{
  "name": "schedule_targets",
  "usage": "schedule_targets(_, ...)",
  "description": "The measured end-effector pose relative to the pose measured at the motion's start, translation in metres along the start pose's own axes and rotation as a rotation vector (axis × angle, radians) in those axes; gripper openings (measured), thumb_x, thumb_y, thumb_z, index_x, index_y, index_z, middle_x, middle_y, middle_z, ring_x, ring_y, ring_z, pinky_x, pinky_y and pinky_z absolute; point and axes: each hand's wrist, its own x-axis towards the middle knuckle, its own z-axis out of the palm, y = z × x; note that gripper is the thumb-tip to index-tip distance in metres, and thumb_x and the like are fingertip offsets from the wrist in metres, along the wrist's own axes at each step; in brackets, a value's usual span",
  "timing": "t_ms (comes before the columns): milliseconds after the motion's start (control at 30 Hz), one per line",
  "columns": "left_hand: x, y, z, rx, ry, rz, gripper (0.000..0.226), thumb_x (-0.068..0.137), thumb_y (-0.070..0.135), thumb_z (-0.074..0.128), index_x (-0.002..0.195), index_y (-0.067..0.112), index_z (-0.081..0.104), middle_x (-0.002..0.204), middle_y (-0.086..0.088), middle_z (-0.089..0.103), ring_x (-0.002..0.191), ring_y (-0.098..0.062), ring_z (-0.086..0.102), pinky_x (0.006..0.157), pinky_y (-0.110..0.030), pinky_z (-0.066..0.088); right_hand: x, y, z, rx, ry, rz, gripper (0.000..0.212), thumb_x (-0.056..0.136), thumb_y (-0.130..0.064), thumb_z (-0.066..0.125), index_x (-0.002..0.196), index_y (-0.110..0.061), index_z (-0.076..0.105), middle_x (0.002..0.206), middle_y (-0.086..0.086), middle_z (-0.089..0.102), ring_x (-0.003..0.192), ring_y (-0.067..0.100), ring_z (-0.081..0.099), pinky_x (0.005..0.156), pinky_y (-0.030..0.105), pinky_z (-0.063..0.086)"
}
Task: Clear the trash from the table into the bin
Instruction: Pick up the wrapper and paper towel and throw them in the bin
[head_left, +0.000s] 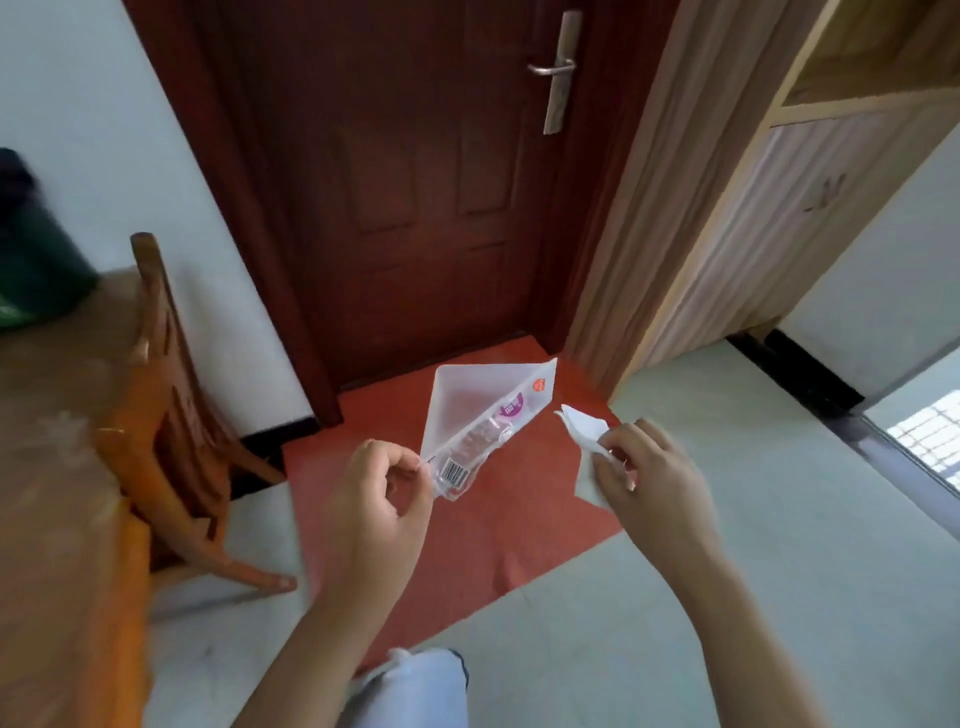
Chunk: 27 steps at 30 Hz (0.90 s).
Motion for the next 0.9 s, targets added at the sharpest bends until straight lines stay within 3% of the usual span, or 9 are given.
schedule_targets(200, 0.087, -0.055, -0.001, 0.071, 0.118, -0.077, 0.019, 0.075, -0.003, 0.068, 0.078, 0.011, 0.056, 0.073, -0.002, 0.059, 0.073, -0.009, 0.055, 0.06, -0.006, 0.041, 0.097, -0.024, 0.072, 0.017, -0.118, -0.114, 0.013, 0.074, -0.002, 0.068, 0.072, -0.012, 0.06, 0.07, -0.003, 0.051, 0.062, 0.017, 0.047, 0.051, 0.014, 0.028)
schedule_targets(267, 0.122, -0.075, -0.002, 0.069, 0.149, -0.099, 0.023, 0.075, -0.003, 0.069, 0.079, 0.015, 0.054, 0.072, -0.001, 0.058, 0.064, -0.008, 0.055, 0.059, -0.006, 0.042, 0.131, -0.037, 0.096, 0.018, -0.162, -0.142, 0.012, 0.075, -0.003, 0.067, 0.074, -0.012, 0.06, 0.071, -0.005, 0.05, 0.062, 0.016, 0.048, 0.052, 0.014, 0.03)
schedule_targets(533, 0.265, -0.152, -0.042, 0.071, 0.305, -0.201, 0.018, 0.078, 0.002, 0.066, 0.081, 0.015, 0.054, 0.075, 0.009, 0.054, 0.068, -0.006, 0.057, 0.064, -0.004, 0.041, 0.295, -0.131, 0.172, 0.049, -0.204, -0.322, 0.008, 0.075, -0.003, 0.066, 0.076, -0.01, 0.061, 0.073, 0.0, 0.055, 0.064, 0.019, 0.05, 0.052, 0.015, 0.031)
schedule_targets(800, 0.313, -0.21, -0.084, 0.089, 0.518, -0.412, 0.024, 0.081, 0.0, 0.062, 0.076, 0.022, 0.055, 0.077, 0.006, 0.06, 0.077, -0.007, 0.056, 0.064, -0.006, 0.04, 0.367, -0.197, 0.267, 0.189, -0.381, -0.461, 0.01, 0.075, -0.004, 0.067, 0.075, -0.011, 0.059, 0.07, -0.001, 0.053, 0.062, 0.016, 0.051, 0.049, 0.019, 0.034)
schedule_targets(900, 0.332, -0.232, -0.098, 0.102, 0.637, -0.479, 0.025, 0.081, -0.002, 0.062, 0.076, 0.021, 0.055, 0.079, 0.004, 0.061, 0.075, -0.007, 0.057, 0.063, -0.007, 0.041, 0.406, -0.223, 0.301, 0.219, -0.405, -0.544, 0.009, 0.075, -0.005, 0.067, 0.076, -0.009, 0.059, 0.072, 0.001, 0.053, 0.064, 0.018, 0.051, 0.052, 0.028, 0.04)
